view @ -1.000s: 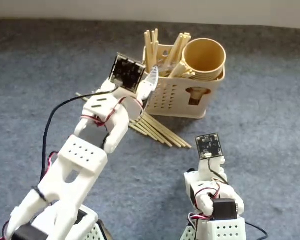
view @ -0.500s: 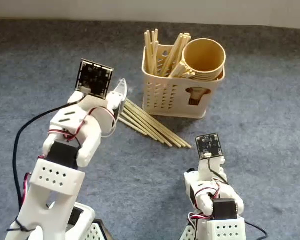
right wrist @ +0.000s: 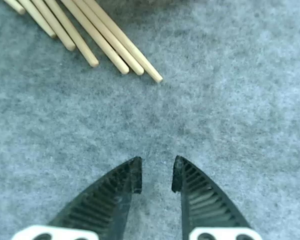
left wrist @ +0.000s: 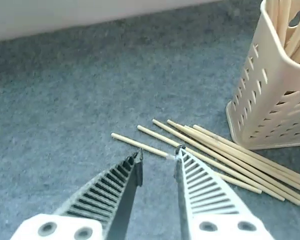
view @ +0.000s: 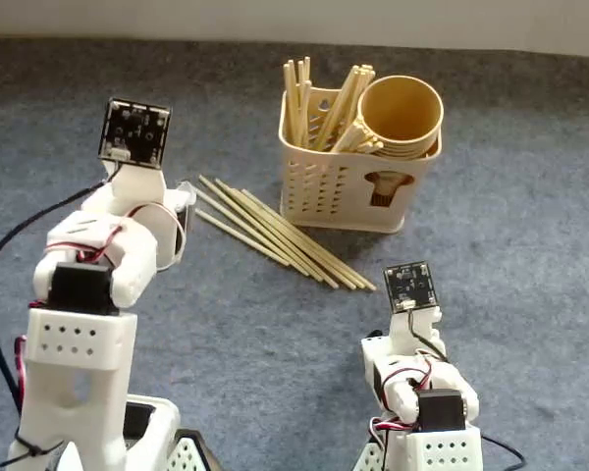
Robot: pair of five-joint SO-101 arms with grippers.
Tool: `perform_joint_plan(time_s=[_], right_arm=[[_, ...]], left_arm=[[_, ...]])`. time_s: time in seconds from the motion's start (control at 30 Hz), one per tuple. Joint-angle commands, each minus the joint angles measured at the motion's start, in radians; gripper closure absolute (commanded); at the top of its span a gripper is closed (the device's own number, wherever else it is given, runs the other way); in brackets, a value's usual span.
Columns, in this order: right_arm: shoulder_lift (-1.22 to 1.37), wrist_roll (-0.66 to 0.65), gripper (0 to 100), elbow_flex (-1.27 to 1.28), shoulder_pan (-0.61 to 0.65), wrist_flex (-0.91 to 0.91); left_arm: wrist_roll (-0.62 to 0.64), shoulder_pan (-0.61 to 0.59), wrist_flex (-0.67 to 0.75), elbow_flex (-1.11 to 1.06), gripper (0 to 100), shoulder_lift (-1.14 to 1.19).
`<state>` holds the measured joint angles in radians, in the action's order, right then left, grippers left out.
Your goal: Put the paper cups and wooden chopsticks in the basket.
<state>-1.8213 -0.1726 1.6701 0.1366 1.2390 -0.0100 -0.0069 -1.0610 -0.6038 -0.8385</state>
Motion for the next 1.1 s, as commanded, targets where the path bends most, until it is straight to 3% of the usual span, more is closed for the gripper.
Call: perform_joint_plan(time_s=[0.0,0.5,0.67,1.07], right_arm=[[-0.010,-0.011,87.9,0.117,0.002,0.005],[-0.010,-0.011,87.9,0.117,0.002,0.005],[-0.010,-0.011,87.9,0.117,0.002,0.005],[-0.010,-0.011,87.9,0.117,0.002,0.005]], left_arm=[[0.003,-0.031,-0.126,0.159,88,0.107],[0.025,-0.114,-0.158,0.409,87,0.705],[0.176,-0.108,-0.160,0.470,78,0.834],[0.520,-0.107,-0.152,0.619,78,1.092]])
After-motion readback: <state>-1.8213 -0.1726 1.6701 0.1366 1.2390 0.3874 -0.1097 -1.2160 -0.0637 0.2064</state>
